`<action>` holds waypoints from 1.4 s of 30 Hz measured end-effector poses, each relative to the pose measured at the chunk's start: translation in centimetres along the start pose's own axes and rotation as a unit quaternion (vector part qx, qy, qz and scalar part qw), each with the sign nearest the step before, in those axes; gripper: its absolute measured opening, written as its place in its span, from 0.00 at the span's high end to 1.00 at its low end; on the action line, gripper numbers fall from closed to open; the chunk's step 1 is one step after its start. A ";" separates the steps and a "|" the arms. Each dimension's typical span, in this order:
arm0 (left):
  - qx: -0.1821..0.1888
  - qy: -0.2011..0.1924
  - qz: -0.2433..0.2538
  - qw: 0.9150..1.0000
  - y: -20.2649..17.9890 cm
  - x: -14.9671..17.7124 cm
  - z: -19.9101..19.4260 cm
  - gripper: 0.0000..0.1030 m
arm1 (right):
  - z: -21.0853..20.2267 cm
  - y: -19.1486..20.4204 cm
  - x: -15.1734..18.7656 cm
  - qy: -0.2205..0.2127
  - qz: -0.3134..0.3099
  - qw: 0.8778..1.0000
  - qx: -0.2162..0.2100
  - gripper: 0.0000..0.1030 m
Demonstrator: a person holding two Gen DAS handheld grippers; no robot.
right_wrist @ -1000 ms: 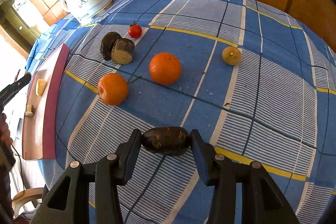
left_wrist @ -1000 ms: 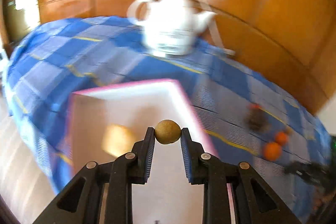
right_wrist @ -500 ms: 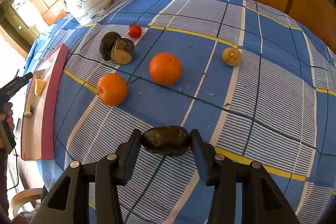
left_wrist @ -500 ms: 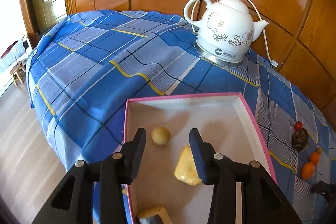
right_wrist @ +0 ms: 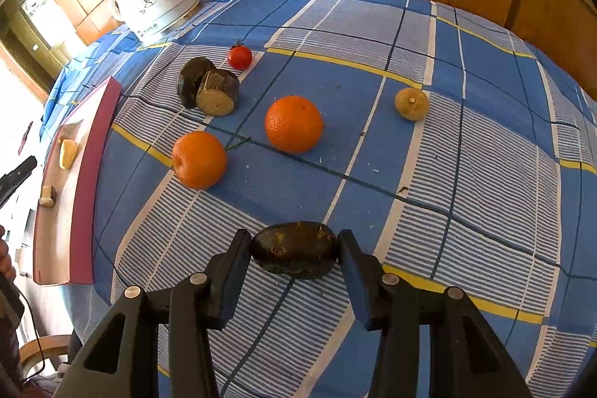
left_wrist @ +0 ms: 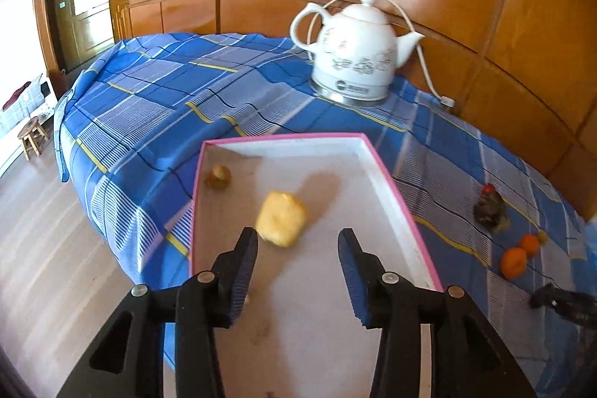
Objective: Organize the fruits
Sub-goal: 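Lower the small round fruit into the tray and open the left gripper, then carry the dark brown oval fruit with the right gripper into the tray and release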
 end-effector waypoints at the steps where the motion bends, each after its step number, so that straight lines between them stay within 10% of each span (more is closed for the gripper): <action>1: 0.002 0.000 0.003 1.000 -0.3 0.2 -0.2 0.55 | 0.0 0.0 0.0 -0.001 -0.001 1.000 0.001 0.53; 31: 0.016 0.013 0.002 1.000 -1.0 3.6 -1.7 0.54 | -0.6 0.6 0.1 -0.018 -0.001 0.999 0.035 0.53; 42: -0.002 0.012 -0.018 1.000 1.4 3.9 -1.6 0.54 | -3.0 9.2 -0.4 -0.021 -0.076 0.994 -0.071 0.53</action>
Point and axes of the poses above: each gripper's, at about its wrist camera, not at the fingertips, and z roughly the way its jaws point, y to its left, x to its underside, the point moved 7 cm from there along z, roughly the way its jaws point, and after that the axes turned 3 degrees about z, right-handed, at the moved point
